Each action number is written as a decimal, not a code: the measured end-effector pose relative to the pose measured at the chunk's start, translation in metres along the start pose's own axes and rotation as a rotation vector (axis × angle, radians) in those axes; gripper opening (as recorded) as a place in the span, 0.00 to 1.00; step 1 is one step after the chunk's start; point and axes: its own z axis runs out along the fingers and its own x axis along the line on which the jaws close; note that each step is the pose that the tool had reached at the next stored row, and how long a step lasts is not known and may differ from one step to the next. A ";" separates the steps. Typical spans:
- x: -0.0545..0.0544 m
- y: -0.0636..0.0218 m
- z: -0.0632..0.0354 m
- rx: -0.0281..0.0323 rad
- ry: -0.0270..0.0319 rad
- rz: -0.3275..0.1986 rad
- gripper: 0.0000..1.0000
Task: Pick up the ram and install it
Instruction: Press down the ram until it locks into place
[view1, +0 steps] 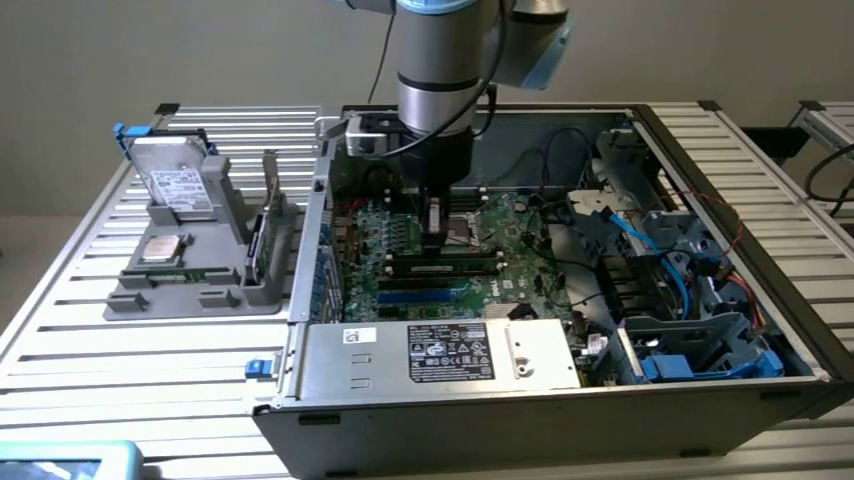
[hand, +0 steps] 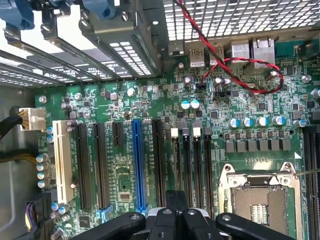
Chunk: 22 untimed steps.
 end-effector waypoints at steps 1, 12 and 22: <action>0.000 0.0006 0.0009 -0.0003 -0.0002 0.001 0.11; -0.003 0.0025 0.0058 -0.0016 -0.0019 0.011 0.11; -0.003 0.0026 0.0090 -0.0030 -0.0021 0.020 0.11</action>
